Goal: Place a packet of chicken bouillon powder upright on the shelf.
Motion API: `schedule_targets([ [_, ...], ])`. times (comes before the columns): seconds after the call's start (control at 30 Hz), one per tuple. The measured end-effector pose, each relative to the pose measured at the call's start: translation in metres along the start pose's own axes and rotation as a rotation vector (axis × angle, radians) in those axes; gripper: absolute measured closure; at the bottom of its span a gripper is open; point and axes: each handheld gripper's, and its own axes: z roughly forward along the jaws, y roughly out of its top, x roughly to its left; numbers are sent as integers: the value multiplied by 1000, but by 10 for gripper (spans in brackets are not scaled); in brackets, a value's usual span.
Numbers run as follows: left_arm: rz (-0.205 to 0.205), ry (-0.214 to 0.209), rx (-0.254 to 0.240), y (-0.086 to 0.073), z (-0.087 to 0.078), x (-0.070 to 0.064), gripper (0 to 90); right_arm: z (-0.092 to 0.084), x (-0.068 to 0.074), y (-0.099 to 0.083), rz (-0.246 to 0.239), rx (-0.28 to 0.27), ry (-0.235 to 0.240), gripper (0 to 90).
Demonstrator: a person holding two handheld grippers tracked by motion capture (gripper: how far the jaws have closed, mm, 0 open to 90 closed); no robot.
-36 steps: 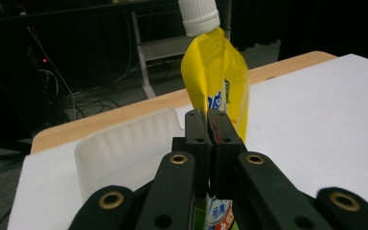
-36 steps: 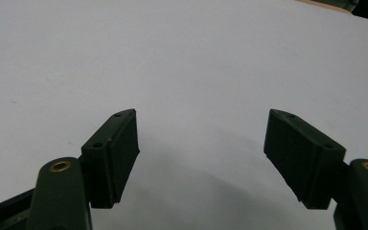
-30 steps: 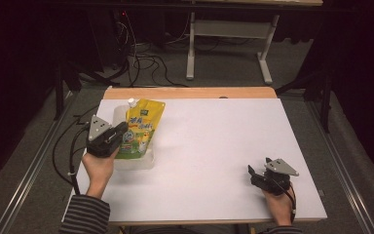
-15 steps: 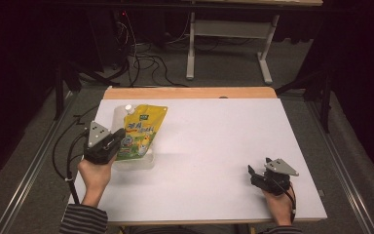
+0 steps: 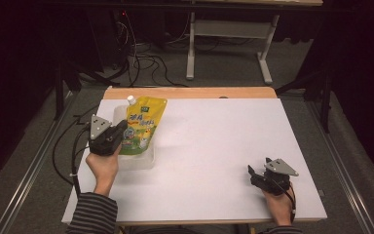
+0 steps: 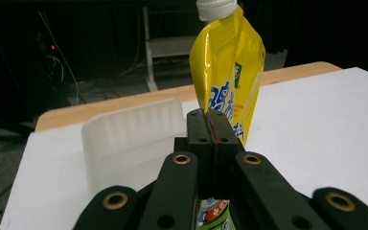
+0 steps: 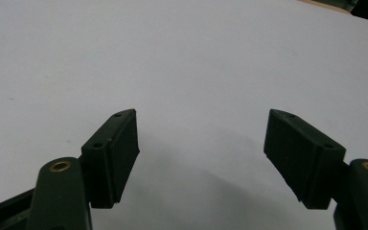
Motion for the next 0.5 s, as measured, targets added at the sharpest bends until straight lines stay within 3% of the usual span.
schedule_targets([
  [0.27, 4, 8, 37, -13, -21, 5, 880, 0, 1, 0, -2, -3, -1, 280],
  [0.37, -11, 17, 63, -17, -27, 12, 879, 0, 1, 0, -12, 1, -2, 279],
  [0.43, -22, 0, 78, -19, -30, 15, 879, 0, 1, 0, -13, 4, -3, 279],
  [0.5, -1, 3, 95, -21, -32, 14, 880, 0, 1, 0, -12, 6, -3, 280],
])
